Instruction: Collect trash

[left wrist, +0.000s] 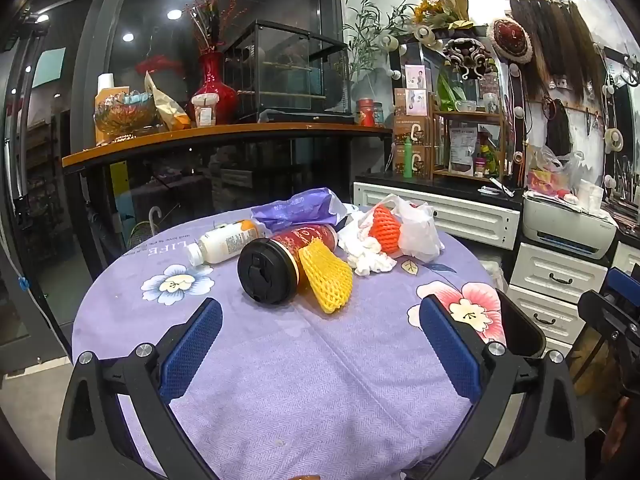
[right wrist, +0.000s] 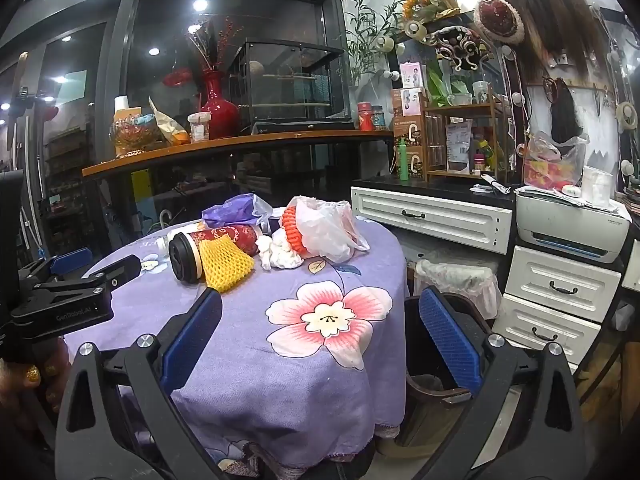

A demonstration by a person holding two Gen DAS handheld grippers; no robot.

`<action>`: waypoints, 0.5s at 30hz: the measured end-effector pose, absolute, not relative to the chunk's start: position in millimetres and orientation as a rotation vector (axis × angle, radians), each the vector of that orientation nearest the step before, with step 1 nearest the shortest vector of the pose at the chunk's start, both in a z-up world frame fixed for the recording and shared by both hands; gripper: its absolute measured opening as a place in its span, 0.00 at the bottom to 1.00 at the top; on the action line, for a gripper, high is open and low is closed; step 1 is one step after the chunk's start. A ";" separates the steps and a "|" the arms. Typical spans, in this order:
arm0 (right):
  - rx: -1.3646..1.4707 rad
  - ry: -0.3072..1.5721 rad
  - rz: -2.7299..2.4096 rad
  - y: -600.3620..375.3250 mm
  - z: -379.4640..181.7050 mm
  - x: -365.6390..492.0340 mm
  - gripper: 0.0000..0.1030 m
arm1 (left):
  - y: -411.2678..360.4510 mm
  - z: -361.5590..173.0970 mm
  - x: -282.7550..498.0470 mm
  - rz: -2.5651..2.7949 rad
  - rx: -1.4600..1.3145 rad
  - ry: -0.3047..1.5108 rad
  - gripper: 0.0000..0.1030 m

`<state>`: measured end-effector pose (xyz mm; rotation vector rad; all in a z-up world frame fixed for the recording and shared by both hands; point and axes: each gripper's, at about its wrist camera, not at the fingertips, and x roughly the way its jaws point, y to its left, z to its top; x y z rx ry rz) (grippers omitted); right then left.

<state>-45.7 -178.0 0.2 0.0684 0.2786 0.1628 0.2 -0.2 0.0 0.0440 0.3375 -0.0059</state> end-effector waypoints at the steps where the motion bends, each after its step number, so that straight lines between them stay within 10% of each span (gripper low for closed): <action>1: 0.074 0.280 0.165 -178.3 0.0 -45.5 0.95 | -0.1 0.1 0.1 -0.006 0.043 0.337 0.95; 15: 0.074 0.277 0.165 -177.6 -0.9 -45.3 0.95 | 0.6 0.7 -0.5 -0.005 0.041 0.340 0.95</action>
